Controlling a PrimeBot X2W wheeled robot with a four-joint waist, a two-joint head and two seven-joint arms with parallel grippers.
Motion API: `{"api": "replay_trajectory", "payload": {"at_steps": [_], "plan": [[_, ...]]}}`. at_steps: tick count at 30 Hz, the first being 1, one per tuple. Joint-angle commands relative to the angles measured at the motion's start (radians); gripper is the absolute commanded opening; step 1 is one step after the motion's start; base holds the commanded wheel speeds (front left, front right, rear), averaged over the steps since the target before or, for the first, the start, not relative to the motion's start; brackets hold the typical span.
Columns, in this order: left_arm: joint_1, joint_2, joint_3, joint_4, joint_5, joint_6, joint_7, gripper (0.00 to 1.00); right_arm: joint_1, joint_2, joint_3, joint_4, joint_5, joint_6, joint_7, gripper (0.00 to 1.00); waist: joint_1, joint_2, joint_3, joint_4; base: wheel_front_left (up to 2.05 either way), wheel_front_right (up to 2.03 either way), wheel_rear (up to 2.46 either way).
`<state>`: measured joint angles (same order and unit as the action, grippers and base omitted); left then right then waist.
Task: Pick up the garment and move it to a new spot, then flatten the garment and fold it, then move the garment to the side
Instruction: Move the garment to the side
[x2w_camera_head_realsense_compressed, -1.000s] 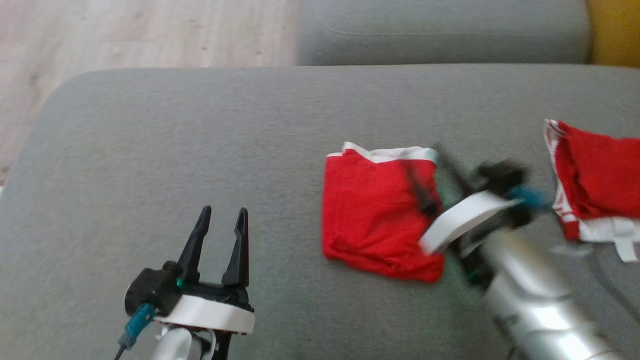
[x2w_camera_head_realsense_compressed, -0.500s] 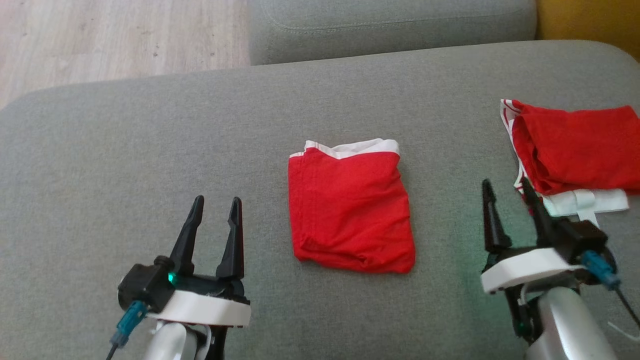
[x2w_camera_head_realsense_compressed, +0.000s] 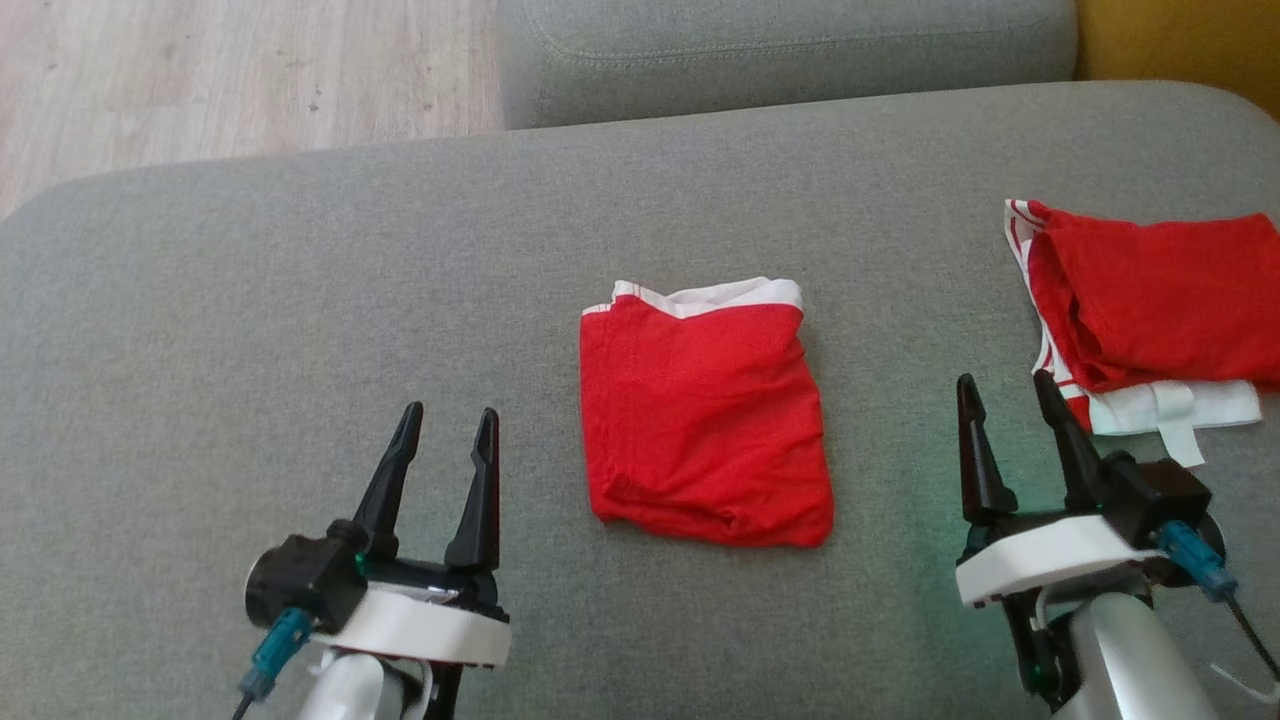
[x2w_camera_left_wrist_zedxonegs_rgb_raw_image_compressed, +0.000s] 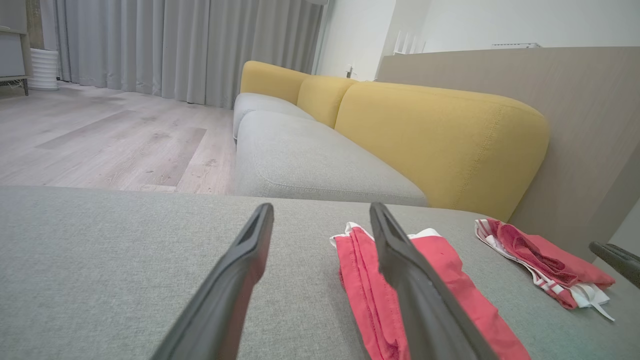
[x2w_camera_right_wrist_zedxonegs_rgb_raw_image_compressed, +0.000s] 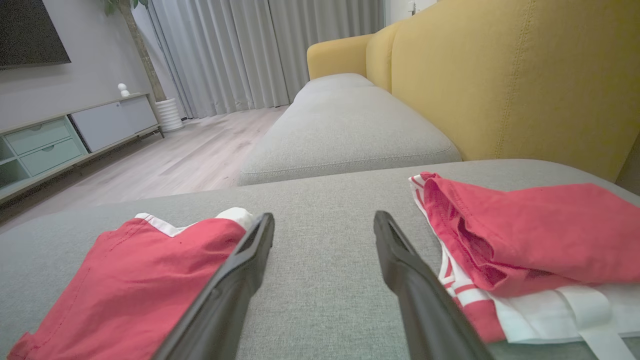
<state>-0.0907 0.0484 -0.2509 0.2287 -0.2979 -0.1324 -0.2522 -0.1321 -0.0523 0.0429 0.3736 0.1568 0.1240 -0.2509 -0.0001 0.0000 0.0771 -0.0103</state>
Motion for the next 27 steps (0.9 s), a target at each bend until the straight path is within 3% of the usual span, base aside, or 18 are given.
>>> {"api": "replay_trajectory", "payload": {"at_steps": [1,11,27], "plan": [[-0.011,0.002,0.031,-0.029,0.012,0.002,-0.010,1.00,-0.025,0.002,0.028,-0.023,-0.005,0.007,-0.011,1.00,0.0001,0.0000,-0.001,0.001,0.00,0.00,0.00],[-0.030,0.002,-0.004,-0.031,0.005,0.002,-0.010,1.00,-0.117,0.002,0.123,0.122,0.045,0.007,0.001,1.00,0.0001,0.0000,0.043,0.038,0.00,0.00,0.00],[-0.069,0.002,-0.058,-0.006,-0.006,0.002,-0.010,1.00,-0.294,0.002,0.266,0.399,0.218,0.007,0.172,1.00,0.0001,0.0000,0.103,0.140,0.00,0.00,0.00]]}}
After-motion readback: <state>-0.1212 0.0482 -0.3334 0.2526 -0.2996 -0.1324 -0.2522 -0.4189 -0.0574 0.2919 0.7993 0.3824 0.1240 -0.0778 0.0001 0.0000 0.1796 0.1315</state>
